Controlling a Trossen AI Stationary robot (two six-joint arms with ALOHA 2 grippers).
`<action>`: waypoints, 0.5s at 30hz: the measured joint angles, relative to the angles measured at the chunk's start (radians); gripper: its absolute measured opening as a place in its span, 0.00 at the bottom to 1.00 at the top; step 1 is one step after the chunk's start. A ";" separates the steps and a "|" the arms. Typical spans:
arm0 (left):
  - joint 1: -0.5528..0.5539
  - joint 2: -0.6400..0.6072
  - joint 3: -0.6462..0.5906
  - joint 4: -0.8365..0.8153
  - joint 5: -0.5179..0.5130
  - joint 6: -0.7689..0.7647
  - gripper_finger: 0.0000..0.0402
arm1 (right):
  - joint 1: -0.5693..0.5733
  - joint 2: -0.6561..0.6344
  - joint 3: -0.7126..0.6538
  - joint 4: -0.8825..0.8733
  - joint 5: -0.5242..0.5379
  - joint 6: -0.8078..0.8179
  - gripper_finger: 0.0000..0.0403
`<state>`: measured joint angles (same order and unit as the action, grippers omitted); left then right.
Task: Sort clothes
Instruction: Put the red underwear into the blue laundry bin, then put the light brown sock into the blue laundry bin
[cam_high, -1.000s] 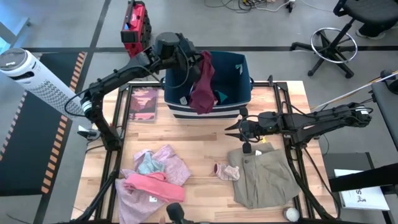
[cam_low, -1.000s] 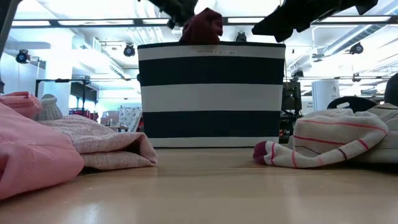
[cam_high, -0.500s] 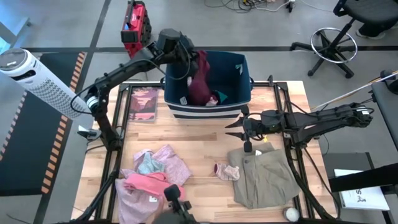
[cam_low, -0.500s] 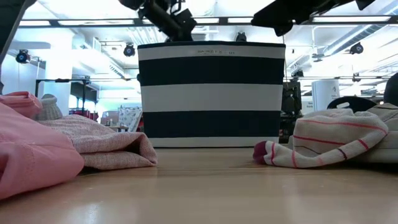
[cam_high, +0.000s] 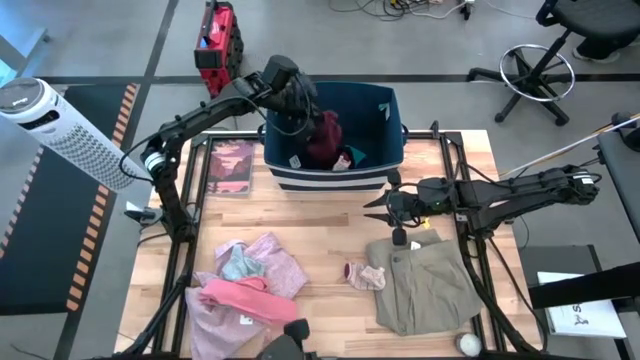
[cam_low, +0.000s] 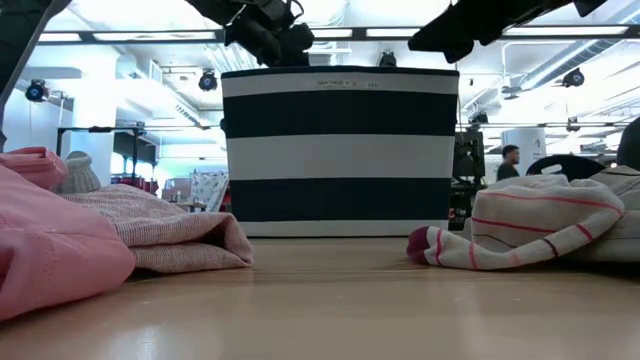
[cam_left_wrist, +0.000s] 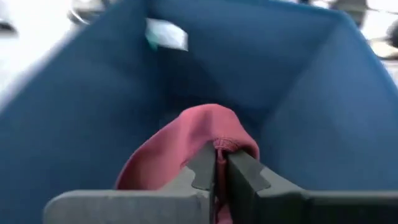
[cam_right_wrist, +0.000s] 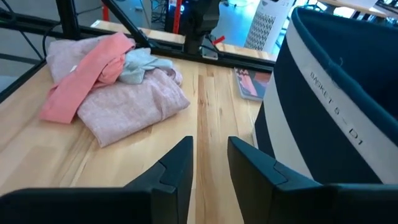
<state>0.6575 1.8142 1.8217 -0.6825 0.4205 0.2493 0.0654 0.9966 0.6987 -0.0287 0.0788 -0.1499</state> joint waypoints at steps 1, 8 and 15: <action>-0.007 0.000 0.000 -0.026 0.007 0.001 0.04 | 0.000 0.000 0.000 -0.007 -0.001 0.000 0.23; -0.071 0.000 -0.001 -0.112 -0.080 0.038 0.23 | 0.008 0.000 0.000 -0.072 -0.028 0.029 0.32; -0.163 -0.002 -0.001 -0.113 -0.148 0.046 0.50 | 0.080 0.010 0.000 -0.138 -0.088 0.106 0.46</action>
<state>0.4949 1.8118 1.8210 -0.7952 0.2723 0.2951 0.1455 1.0070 0.6987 -0.1670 -0.0092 -0.0442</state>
